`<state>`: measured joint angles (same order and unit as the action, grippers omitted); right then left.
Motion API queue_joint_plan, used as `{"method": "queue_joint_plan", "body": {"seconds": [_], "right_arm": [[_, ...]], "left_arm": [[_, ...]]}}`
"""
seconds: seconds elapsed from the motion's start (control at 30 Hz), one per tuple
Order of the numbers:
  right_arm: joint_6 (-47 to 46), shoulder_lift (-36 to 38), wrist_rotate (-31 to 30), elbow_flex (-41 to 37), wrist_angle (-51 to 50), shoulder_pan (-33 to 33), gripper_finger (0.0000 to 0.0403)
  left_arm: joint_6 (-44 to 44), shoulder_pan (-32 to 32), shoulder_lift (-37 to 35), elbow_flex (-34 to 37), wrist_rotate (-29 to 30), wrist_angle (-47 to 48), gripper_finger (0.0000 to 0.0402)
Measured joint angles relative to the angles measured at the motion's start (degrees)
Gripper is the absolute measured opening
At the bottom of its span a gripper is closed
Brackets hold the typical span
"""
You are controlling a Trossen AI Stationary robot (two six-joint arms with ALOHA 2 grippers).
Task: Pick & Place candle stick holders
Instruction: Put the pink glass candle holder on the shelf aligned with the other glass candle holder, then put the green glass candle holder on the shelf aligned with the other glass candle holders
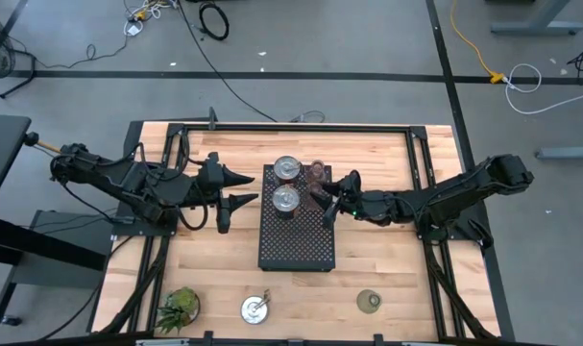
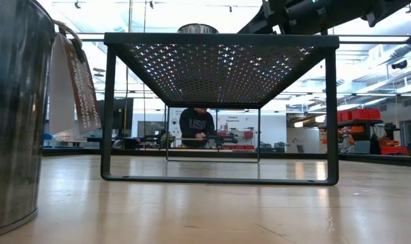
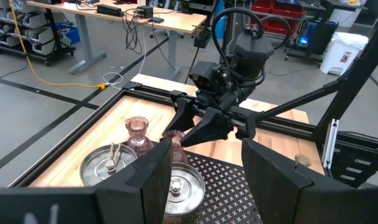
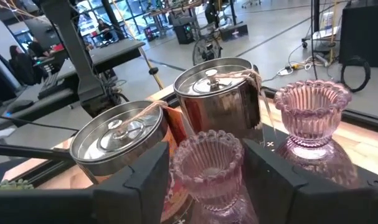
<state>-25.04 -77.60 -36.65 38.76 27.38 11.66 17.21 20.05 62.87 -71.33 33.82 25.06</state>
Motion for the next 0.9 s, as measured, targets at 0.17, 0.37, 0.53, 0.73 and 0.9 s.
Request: {"method": "queue_joint_plan", "body": {"seconds": [0.17, 0.37, 0.53, 0.73, 0.9], "right_arm": [[-1.73, 0.0, 4.47, 0.0, 0.05, 0.07, 0.0196], [-0.56, 1.54, 4.58, 0.0, -1.08, 0.54, 0.0196], [1.61, 6.05, 1.67, 0.0, -4.06, 0.98, 0.0196], [-4.4, 12.25, 5.93, 0.0, -15.94, 1.28, 0.0196], [-8.59, 18.94, 12.83, 0.0, -21.57, 2.73, 0.0194]], "left_arm": [[0.02, 0.0, 0.0, 0.0, 0.0, 0.01, 0.0197], [0.04, 0.0, 0.0, 0.0, 0.0, 0.0, 0.0197], [0.11, 0.02, 0.0, 0.0, -0.01, 0.02, 0.0197], [0.09, 0.02, 0.0, 0.0, -0.02, 0.02, 0.0197], [-1.39, 0.0, 0.0, 0.0, -0.01, 0.03, 0.0197]]}}
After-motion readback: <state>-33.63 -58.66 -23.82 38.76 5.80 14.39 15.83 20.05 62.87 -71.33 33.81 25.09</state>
